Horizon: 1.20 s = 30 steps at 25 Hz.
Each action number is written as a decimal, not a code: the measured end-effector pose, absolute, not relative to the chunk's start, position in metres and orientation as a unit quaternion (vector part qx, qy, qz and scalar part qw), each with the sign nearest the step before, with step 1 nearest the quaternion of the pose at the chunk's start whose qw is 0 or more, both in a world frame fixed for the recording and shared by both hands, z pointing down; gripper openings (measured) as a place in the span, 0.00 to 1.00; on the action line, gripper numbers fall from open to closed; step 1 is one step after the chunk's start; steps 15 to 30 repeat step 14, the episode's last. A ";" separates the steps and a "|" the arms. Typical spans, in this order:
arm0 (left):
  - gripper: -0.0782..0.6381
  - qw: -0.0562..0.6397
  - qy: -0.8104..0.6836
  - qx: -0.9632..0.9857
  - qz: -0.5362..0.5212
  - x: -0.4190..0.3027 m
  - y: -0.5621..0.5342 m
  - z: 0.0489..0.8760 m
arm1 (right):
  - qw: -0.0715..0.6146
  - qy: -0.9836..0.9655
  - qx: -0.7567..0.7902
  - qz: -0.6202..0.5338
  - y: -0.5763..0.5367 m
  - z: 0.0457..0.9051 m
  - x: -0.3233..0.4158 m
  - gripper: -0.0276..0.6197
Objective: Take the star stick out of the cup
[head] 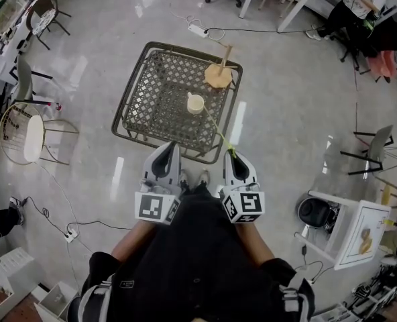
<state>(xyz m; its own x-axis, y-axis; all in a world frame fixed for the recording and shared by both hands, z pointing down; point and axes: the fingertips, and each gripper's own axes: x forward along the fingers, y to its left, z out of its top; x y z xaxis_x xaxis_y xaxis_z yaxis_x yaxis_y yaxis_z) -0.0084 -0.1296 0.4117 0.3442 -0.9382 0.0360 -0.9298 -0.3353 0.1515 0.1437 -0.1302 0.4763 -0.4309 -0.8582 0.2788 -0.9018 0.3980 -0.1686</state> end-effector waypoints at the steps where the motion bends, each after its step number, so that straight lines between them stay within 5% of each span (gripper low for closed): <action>1: 0.13 0.072 -0.572 0.816 -0.029 -0.009 -0.129 0.412 | 0.074 -0.833 0.528 0.148 -0.130 0.476 0.143 0.08; 30: 0.13 0.074 -0.575 0.814 -0.029 -0.008 -0.134 0.413 | 0.075 -0.837 0.521 0.148 -0.136 0.479 0.142 0.08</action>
